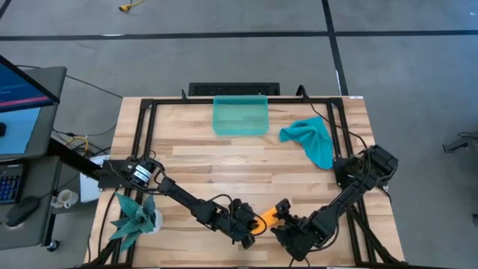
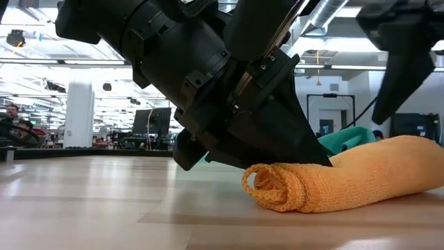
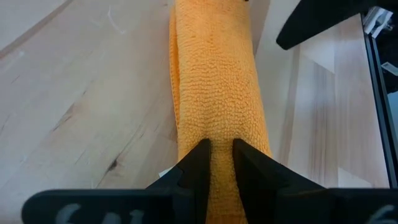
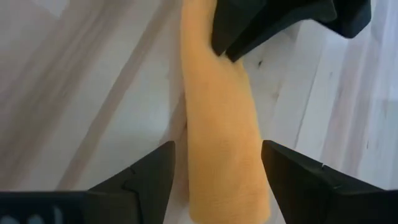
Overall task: Roll microfiber towels into tight, uniform cylinder then place into a basket
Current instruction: Put the rolled yellow microfiber cloth into the blue bin
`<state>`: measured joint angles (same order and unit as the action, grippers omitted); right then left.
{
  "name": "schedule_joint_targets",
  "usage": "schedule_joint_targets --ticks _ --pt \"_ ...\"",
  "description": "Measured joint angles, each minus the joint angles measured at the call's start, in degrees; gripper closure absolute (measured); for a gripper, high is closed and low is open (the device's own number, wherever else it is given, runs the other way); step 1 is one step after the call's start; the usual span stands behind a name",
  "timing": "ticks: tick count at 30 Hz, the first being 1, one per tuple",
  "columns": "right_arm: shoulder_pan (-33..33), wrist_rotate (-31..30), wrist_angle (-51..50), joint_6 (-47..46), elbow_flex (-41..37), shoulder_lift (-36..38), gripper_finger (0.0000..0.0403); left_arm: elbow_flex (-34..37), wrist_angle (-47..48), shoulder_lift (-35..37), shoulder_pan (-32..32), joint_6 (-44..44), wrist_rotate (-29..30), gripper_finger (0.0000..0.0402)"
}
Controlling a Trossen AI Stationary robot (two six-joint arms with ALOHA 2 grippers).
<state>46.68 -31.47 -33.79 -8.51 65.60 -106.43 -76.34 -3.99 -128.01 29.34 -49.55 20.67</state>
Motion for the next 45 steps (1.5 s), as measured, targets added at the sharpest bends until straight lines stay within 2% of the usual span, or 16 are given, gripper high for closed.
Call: schedule_joint_targets --ticks 5,11,19,27,34,38,45 --pt "-2.6 1.8 -1.4 -0.5 -0.2 -0.9 0.0138 0.0 0.0 0.0 0.0 0.3 0.0 0.0335" --pt "-4.9 9.0 -2.2 -3.4 0.1 -4.2 0.0138 0.0 0.0 0.0 0.0 0.9 0.0 0.0335" --pt "-4.7 9.0 -3.5 -6.2 0.2 -5.7 0.014 0.0 0.0 0.0 0.0 1.3 -0.1 0.0335" --pt "-4.7 9.8 -3.2 -9.0 0.0 -5.5 0.0172 0.0 0.0 0.0 -0.1 3.3 -0.9 0.0335" --pt "-4.9 10.4 -3.1 -12.0 -0.1 -5.5 0.0178 0.0 0.0 0.0 -0.1 3.7 -1.1 0.0335" --pt "-4.9 11.1 -3.0 -14.1 -0.1 -5.5 0.0211 0.0 -0.1 0.0 -0.1 6.0 -1.2 0.0335" --pt "-4.9 12.0 -2.6 -15.4 -0.1 -5.6 0.032 0.1 0.5 2.0 0.0 11.1 -0.5 0.0335"
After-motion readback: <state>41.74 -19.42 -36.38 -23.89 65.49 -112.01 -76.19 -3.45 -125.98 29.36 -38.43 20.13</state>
